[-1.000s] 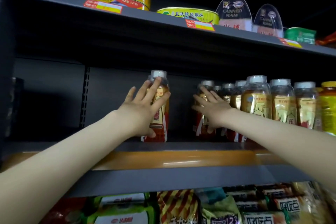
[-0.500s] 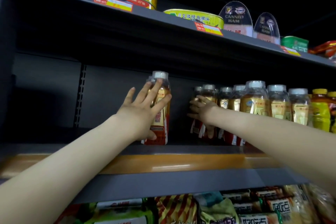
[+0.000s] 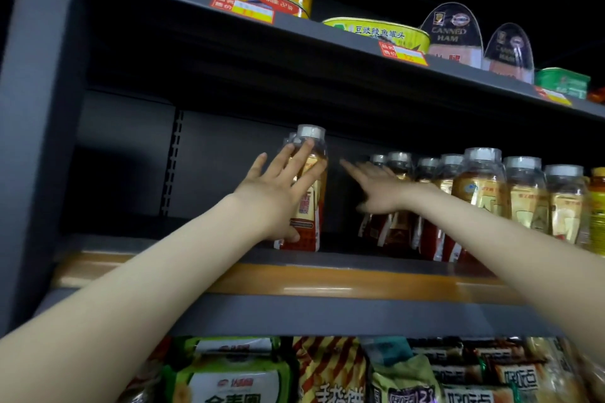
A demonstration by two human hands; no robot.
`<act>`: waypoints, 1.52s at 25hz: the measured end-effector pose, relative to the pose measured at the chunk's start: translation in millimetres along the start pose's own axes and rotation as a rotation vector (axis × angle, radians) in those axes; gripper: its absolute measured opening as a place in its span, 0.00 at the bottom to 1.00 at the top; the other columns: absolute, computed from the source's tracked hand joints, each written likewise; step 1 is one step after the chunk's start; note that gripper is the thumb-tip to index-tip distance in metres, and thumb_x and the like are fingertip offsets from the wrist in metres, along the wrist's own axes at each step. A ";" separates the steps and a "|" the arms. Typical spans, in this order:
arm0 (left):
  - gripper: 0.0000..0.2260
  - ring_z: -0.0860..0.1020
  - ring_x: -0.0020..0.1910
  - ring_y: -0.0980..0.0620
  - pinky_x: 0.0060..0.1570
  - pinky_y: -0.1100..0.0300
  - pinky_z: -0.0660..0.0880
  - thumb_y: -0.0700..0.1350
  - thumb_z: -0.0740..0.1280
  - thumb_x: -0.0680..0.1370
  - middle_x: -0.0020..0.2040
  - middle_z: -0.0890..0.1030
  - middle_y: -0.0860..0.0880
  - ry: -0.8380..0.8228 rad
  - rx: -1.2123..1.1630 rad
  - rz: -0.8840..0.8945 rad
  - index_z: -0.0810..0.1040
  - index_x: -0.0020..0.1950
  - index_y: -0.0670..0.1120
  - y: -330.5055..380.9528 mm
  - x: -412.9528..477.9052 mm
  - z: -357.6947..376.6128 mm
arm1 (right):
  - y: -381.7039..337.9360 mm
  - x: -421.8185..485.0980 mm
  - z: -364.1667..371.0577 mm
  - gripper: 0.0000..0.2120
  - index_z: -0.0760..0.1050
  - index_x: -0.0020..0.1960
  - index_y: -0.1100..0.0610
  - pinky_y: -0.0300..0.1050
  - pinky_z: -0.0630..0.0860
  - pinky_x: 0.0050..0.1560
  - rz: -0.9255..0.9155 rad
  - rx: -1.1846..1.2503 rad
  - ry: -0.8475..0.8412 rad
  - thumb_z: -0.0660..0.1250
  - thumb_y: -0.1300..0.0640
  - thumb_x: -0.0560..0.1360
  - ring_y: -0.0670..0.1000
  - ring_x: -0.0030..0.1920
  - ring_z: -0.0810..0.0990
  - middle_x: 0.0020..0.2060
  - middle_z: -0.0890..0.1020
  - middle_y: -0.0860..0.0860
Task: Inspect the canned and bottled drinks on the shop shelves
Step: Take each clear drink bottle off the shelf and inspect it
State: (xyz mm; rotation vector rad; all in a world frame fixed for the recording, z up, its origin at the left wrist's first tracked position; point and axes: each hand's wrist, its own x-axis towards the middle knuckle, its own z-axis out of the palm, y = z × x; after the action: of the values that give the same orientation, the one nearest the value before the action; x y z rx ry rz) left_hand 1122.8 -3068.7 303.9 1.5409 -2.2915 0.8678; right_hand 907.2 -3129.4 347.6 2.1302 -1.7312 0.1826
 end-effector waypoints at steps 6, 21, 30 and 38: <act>0.42 0.46 0.78 0.45 0.75 0.51 0.50 0.38 0.64 0.79 0.79 0.37 0.45 0.066 -0.213 -0.089 0.34 0.78 0.47 1.3 -11.0 -11.9 | -69.8 -35.2 -4.5 0.53 0.31 0.75 0.39 0.54 0.70 0.61 -0.112 1.054 0.065 0.72 0.44 0.71 0.58 0.69 0.68 0.76 0.60 0.52; 0.37 0.70 0.67 0.61 0.61 0.71 0.69 0.46 0.69 0.77 0.73 0.69 0.54 0.702 -1.118 0.096 0.47 0.74 0.66 62.3 -74.6 -47.9 | -62.7 -157.8 -27.3 0.41 0.54 0.62 0.27 0.18 0.65 0.49 -0.317 0.838 0.786 0.75 0.61 0.69 0.22 0.51 0.69 0.56 0.69 0.30; 0.30 0.72 0.64 0.66 0.59 0.69 0.71 0.54 0.71 0.73 0.64 0.71 0.67 0.722 -1.228 0.190 0.59 0.68 0.69 161.6 -150.6 -69.5 | -33.3 -288.4 -0.3 0.30 0.68 0.57 0.41 0.21 0.69 0.46 -0.388 1.004 0.753 0.78 0.60 0.64 0.27 0.50 0.75 0.48 0.75 0.23; 0.36 0.79 0.53 0.61 0.55 0.63 0.76 0.69 0.67 0.68 0.55 0.82 0.60 0.101 -1.166 -0.450 0.60 0.74 0.67 293.4 -257.6 19.5 | -17.1 -401.7 169.7 0.49 0.57 0.72 0.39 0.40 0.77 0.54 -0.116 1.467 0.030 0.80 0.61 0.62 0.41 0.57 0.79 0.59 0.79 0.40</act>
State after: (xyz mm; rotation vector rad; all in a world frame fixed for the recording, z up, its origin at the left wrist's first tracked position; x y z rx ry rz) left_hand 966.1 -2807.7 58.6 1.2441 -1.6570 -0.4588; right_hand 807.7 -2823.7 52.5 2.9902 -1.5318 1.9048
